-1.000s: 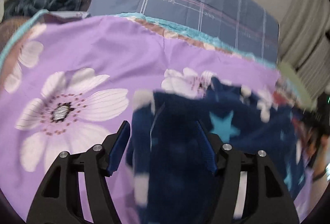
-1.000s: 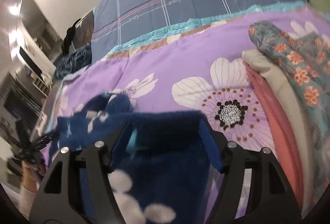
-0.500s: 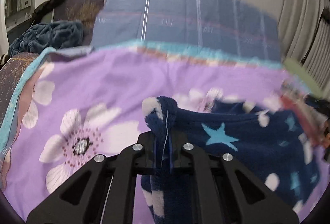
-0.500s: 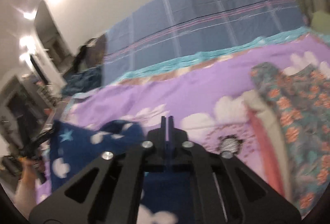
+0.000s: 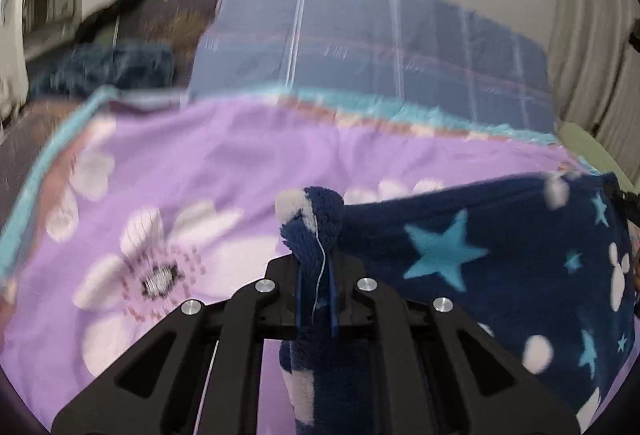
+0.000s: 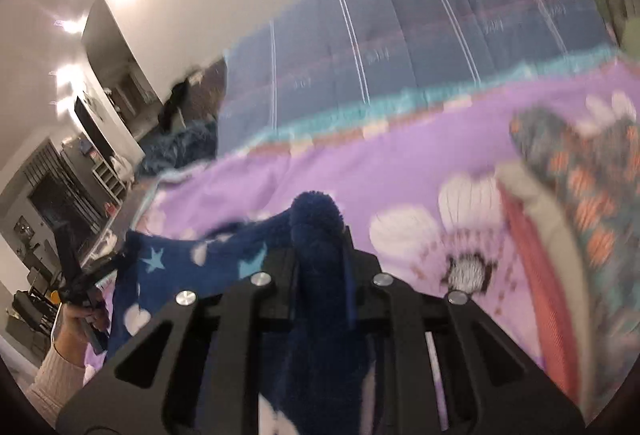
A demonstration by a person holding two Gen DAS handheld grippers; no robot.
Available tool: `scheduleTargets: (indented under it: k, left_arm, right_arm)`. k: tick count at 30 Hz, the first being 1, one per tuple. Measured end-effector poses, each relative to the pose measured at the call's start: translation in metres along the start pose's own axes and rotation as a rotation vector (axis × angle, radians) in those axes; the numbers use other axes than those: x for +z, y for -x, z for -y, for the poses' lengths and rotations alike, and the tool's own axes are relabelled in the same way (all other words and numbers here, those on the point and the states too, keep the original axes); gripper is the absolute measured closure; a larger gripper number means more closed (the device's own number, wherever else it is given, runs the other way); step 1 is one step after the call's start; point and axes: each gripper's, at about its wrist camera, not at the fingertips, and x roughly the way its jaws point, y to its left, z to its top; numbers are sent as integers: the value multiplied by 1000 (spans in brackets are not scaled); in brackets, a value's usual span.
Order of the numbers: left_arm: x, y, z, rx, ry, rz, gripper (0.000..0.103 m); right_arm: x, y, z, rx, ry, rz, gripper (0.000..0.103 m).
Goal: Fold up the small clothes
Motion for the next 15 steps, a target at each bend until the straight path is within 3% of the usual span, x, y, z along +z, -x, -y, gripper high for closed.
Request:
scheduleTargets:
  k: [2, 3, 5, 7, 8, 10, 13, 15]
  left_arm:
    - [-7, -32, 4, 65, -28, -132, 84]
    - [-11, -40, 7, 103, -48, -158, 72]
    - [-12, -35, 11, 161, -70, -126, 57]
    - [-9, -12, 9, 164, -59, -43, 42]
    - [-8, -1, 7, 153, -47, -19, 40]
    - [-11, 23, -2, 100, 8, -8, 39]
    - [-35, 68, -19, -4, 105, 4, 38]
    - [-60, 93, -22, -50, 112, 8, 38]
  right_arm:
    - [1, -20, 5, -96, 4, -51, 76]
    - [-5, -41, 9, -190, 12, -129, 76]
    - [-24, -73, 14, -364, 68, -275, 74]
    - [-32, -74, 18, -371, 66, -282, 69]
    - [-34, -63, 21, -372, 34, -239, 60]
    - [-35, -47, 26, -376, -13, -214, 53]
    - [-41, -6, 33, -317, -77, -182, 52]
    - [-57, 33, 25, -257, -72, -169, 48]
